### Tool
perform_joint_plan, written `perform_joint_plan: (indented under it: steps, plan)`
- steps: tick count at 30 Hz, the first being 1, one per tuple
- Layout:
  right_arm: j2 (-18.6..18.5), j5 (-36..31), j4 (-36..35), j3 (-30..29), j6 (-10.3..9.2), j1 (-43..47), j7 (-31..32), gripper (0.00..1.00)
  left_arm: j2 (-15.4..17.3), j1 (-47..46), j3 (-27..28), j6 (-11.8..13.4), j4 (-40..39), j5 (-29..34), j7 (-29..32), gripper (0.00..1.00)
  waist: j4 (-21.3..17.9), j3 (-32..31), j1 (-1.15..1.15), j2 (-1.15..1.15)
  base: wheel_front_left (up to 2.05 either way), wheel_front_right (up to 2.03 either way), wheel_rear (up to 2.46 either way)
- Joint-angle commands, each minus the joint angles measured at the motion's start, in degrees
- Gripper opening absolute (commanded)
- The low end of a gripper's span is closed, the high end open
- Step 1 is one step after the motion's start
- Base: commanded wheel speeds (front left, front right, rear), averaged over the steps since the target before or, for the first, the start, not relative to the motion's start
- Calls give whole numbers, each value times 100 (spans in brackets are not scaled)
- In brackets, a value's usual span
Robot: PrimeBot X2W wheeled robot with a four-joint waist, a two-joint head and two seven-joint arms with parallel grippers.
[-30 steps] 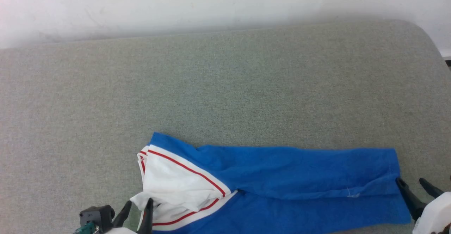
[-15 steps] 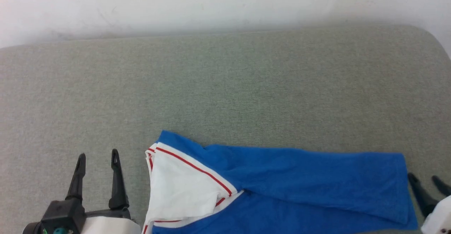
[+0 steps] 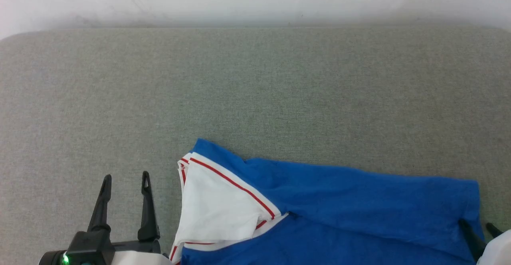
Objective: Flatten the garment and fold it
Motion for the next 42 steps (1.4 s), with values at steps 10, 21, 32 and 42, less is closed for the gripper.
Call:
perform_joint_plan:
  steps: [10, 21, 32, 42]
  plan:
    - [64, 312, 208, 152, -11, -343, -40, 0, 11, -266, -72, 22, -39, 105, 155, 100, 1, 35, 0, 0, 0, 0, 0]
    - [-629, -418, 364, -1066, -11, -538, -172, 0, -83, -238, -163, -33, 107, 9, 145, 100, -79, -150, 0, 0, 0, 0, 0]
    - [-315, -71, -610, -511, -11, -370, 106, 0, -100, -187, -171, -55, 172, -62, 120, 100, -65, -260, 0, 0, 0, 0, 0]
    - [181, 283, -1998, 1246, -11, -366, 709, 0, -244, -339, -306, -194, 335, -107, 79, 100, 60, -351, 0, 0, 0, 0, 0]
